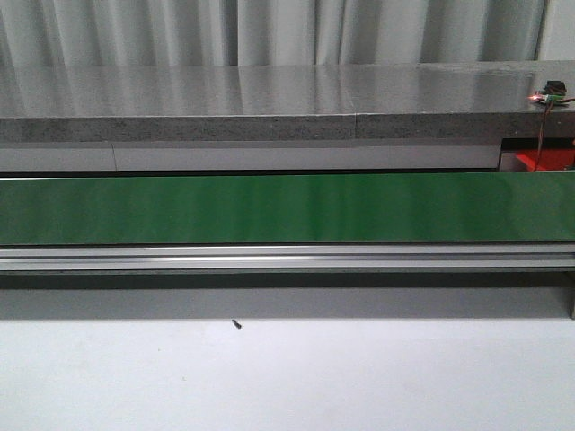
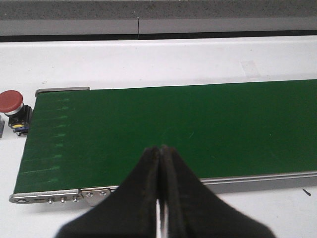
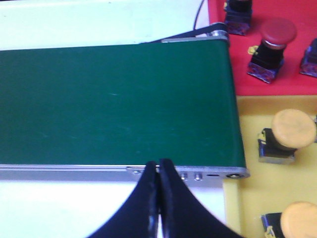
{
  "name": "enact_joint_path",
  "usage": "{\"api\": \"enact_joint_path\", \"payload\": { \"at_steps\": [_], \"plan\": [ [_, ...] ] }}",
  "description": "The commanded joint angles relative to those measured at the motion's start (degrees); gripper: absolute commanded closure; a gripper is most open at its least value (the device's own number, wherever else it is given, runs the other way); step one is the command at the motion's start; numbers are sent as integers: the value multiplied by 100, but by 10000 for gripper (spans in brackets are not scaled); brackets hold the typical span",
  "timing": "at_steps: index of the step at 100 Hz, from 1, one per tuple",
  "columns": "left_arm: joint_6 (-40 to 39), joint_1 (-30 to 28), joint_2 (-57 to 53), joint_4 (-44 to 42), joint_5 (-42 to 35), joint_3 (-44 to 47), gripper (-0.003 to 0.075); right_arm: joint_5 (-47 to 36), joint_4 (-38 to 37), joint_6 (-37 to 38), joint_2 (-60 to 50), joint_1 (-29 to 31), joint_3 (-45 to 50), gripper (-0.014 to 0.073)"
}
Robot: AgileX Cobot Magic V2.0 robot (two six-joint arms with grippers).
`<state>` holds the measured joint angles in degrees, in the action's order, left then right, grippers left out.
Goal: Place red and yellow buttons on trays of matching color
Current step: 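Lower the yellow button into the yellow tray and open the right gripper, then move the left gripper to the remaining buttons and grasp a yellow-capped one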
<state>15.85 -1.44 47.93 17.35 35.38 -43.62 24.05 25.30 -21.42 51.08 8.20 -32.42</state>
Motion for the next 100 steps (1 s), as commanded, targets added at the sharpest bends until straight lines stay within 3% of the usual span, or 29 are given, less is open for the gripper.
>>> {"api": "enact_joint_path", "payload": {
  "at_steps": [1, 24, 44, 64, 76, 91, 100],
  "plan": [
    [6, 40, -57, 123, -355, -149, 740, -208, -5, -52, -257, -145, -134, 715],
    [-350, -269, 154, 123, -309, -442, 740, -156, -5, -52, -380, -213, -134, 715],
    [-475, -1160, 1035, 191, 372, -1225, 740, -170, -5, -52, -380, -213, -134, 715],
    [-473, -2017, 2150, 495, 533, -1960, 722, -189, -5, -52, -371, -213, -134, 715],
    [-442, -2320, 2805, 503, 744, -2463, 558, -201, -5, -52, -371, -213, -134, 715],
    [-442, -2520, 3491, 503, 803, -3058, 220, -201, -5, -52, -371, -213, -134, 715],
    [-504, -2619, 3850, 493, 847, -3372, 162, -201, -5, -52, -371, -213, -134, 715]
  ]
}}
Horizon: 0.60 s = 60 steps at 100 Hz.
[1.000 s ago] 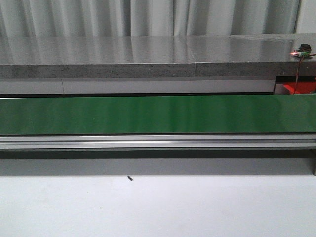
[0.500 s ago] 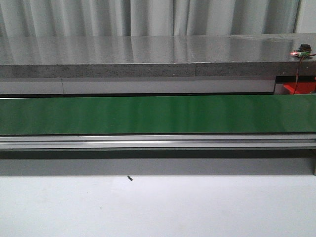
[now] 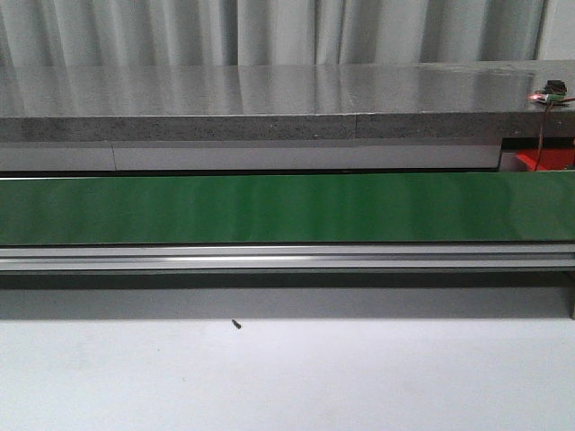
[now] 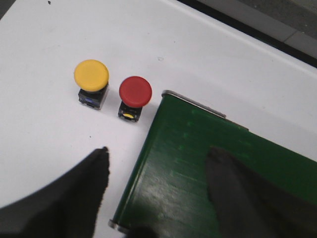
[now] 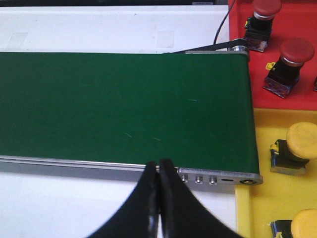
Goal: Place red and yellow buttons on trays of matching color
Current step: 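Move the left gripper to the remaining buttons and grasp a yellow-capped one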
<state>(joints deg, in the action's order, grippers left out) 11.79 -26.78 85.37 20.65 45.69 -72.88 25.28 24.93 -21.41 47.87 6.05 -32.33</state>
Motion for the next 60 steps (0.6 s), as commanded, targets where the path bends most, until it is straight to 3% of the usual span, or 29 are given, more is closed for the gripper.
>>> {"api": "enact_joint_path", "payload": {
  "at_steps": [1, 19, 60],
  "plan": [
    [-127, -87, 166, 162, -179, -475, 164, -325, 32, -53, -51, 1, -144, 715],
    [-689, -344, 985, -86, 123, -1220, 206, -325, 32, -53, -51, 1, -144, 715],
    [-951, -429, 2880, 48, 593, -2617, 209, -296, 32, -53, -51, 1, -144, 715]
  ]
}}
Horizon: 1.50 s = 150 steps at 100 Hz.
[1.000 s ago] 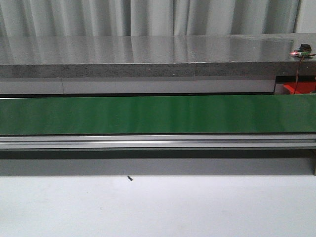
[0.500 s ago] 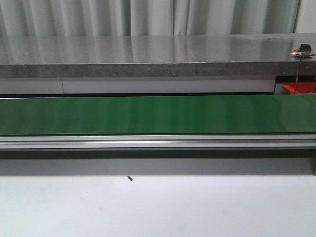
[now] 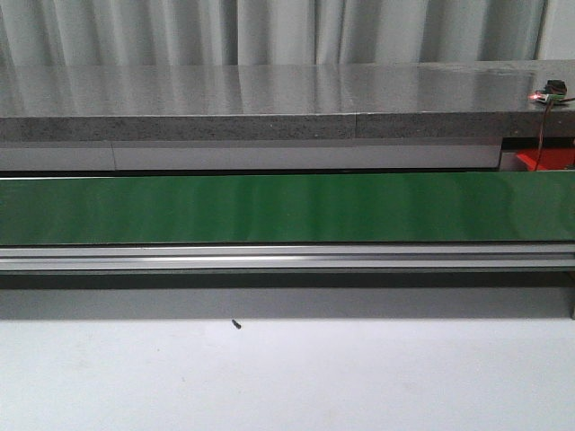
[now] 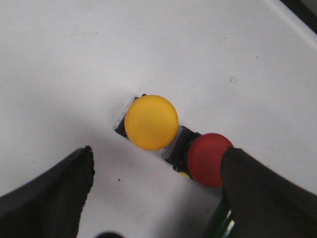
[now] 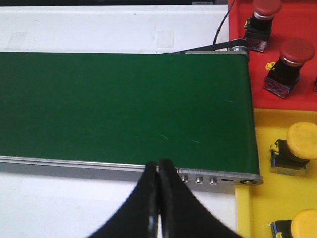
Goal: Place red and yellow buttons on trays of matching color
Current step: 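Move the left gripper to the remaining buttons and grasp a yellow-capped one, then set the yellow button on the belt's near end and open the left gripper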
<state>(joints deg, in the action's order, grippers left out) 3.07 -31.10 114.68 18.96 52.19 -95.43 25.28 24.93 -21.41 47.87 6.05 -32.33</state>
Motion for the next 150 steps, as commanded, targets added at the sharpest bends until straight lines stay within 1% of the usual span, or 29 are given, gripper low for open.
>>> {"api": "enact_joint_path", "payload": {
  "at_steps": [1, 12, 18, 28, 53, 58, 63, 75, 80, 89, 98, 108, 116, 127, 139, 150],
  "plan": [
    [-84, 3, -29, 241, -56, -375, 209, -291, 32, -53, -51, 1, -144, 715],
    [-124, 3, 298, 369, -96, -544, 209, -291, 32, -53, -51, 1, -144, 715],
    [-307, 3, 440, 358, -150, -631, 209, -281, 32, -53, -51, 1, -144, 715],
    [-380, 3, 632, 358, -182, -748, 209, -278, 32, -53, -51, 1, -144, 715],
    [-516, 3, 762, 370, -255, -762, 213, -274, 32, -53, -51, 1, -144, 715],
    [-516, 3, 762, 370, -284, -762, 239, -274, 32, -53, -51, 1, -144, 715],
    [-516, 3, 762, 370, -282, -762, 286, -274, 32, -53, -51, 1, -144, 715],
    [-516, 3, 762, 370, -282, -762, 435, -272, 32, -53, -51, 1, -144, 715],
    [-516, 3, 762, 370, -282, -762, 482, -272, 32, -53, -51, 1, -144, 715],
    [-506, 3, 748, 370, -282, -762, 532, -272, 32, -53, -51, 1, -144, 715],
    [-465, 3, 660, 327, -247, -762, 531, -272, 32, -53, -51, 1, -144, 715],
    [-389, 3, 416, 82, -126, -762, 531, -272, 32, -53, -51, 1, -144, 715],
    [-99, 3, 197, 45, 42, -762, 531, -280, 32, -53, -51, 1, -144, 715],
    [69, 58, -187, 45, 118, -666, 531, -273, 32, -53, -51, 1, -144, 715],
    [217, 190, -670, 45, -37, -314, 532, -273, 44, -53, -51, 1, -144, 715],
    [360, 376, -1185, 57, -295, 245, 532, -273, 57, -53, -51, 1, -144, 715]
  ]
}}
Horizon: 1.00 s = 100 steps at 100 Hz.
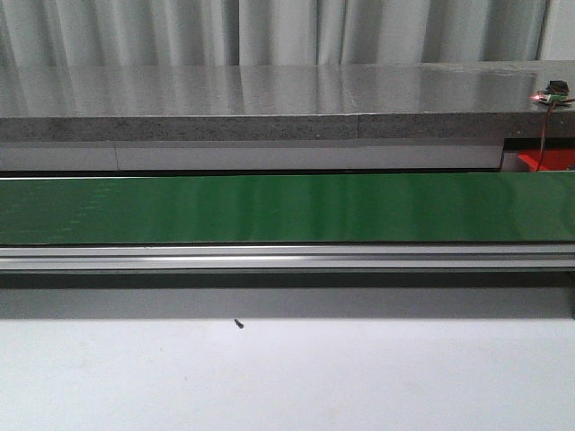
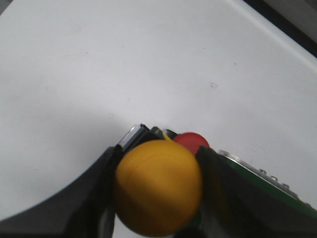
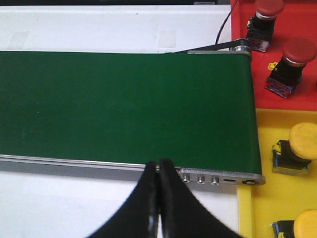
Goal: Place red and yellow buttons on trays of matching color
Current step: 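Set the yellow button on the belt's near end and open the left gripper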
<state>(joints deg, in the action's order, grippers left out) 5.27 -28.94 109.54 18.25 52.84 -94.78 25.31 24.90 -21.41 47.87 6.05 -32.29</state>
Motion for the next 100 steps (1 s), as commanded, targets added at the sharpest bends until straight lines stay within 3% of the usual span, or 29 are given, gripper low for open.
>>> {"api": "enact_joint_path", "payload": {
  "at_steps": [1, 20, 48, 78, 88, 100],
  "plan": [
    [163, 192, -706, 129, -379, 255, 531, -276, 59, -53, -51, 1, -147, 715],
    [228, 655, -1403, 129, -601, 1041, 532, -248, 72, -53, -51, 1, -147, 715],
    [228, 1218, -1330, 140, -543, 1406, 532, -223, 77, -53, -51, 1, -147, 715],
    [228, 1332, -1230, 140, -566, 1536, 519, -229, 76, -53, -51, 1, -147, 715],
    [228, 1332, -1230, 140, -462, 1536, 448, -229, 76, -53, -51, 1, -147, 715],
    [286, 1332, -1230, 150, -373, 1536, 268, -229, 76, -53, -51, 1, -147, 715]
  ]
}}
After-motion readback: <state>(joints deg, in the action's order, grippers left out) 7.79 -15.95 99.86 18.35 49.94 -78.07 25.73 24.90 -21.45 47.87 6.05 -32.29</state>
